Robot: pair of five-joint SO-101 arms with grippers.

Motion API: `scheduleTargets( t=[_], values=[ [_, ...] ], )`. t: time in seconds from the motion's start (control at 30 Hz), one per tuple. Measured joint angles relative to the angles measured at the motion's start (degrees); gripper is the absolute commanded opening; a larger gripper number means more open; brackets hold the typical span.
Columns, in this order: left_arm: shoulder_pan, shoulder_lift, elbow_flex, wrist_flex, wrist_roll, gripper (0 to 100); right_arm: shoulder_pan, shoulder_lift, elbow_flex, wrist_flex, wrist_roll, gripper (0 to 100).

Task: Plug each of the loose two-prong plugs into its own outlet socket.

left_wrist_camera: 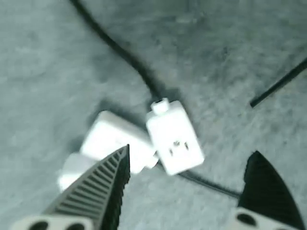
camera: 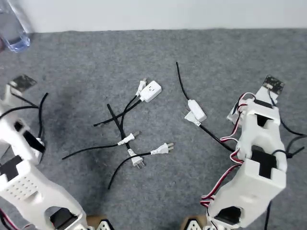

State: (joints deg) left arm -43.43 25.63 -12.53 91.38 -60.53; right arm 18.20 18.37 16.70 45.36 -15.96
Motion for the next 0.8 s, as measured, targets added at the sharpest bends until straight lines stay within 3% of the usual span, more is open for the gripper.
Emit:
scheduleTargets(
  t=[0.13,0.33,0.8],
  values=[
    [1.4,0.2,8.9,-7.5,0.5,36,0.0,0.0,0.0,0.2,0.0,42.4],
    [2.2,0.4,9.9,-9.5,1.8,36,0.0,0.0,0.0,0.2,0.0,42.4],
    [-5.9,0.9,10.5,-13.9,-3.2,36,0.0,0.0,0.0,0.2,0.0,42.4]
  ],
)
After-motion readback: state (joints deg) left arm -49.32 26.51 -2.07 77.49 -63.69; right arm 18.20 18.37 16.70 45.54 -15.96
